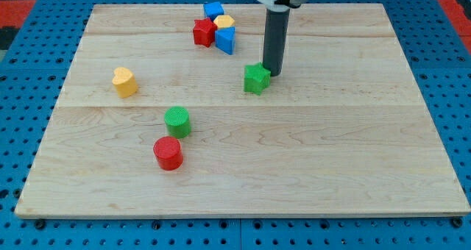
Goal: Separate the green star from the green circle
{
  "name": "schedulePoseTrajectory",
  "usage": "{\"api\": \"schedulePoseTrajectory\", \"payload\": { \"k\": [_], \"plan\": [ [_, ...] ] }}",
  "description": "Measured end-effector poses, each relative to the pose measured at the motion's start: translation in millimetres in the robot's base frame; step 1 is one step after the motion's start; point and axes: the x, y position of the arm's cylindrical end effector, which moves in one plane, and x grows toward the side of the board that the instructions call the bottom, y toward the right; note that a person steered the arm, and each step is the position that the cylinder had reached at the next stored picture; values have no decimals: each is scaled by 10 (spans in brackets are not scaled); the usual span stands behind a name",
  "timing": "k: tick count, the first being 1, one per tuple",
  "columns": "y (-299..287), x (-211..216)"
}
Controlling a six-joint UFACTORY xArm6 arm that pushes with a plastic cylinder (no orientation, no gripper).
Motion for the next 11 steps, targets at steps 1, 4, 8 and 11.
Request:
{"api": "schedulePoseTrajectory", "payload": {
  "k": [1,4,8,11],
  "plan": [
    [-866,186],
    [-621,914],
    [-1259,358],
    [-790,-294]
  ]
}}
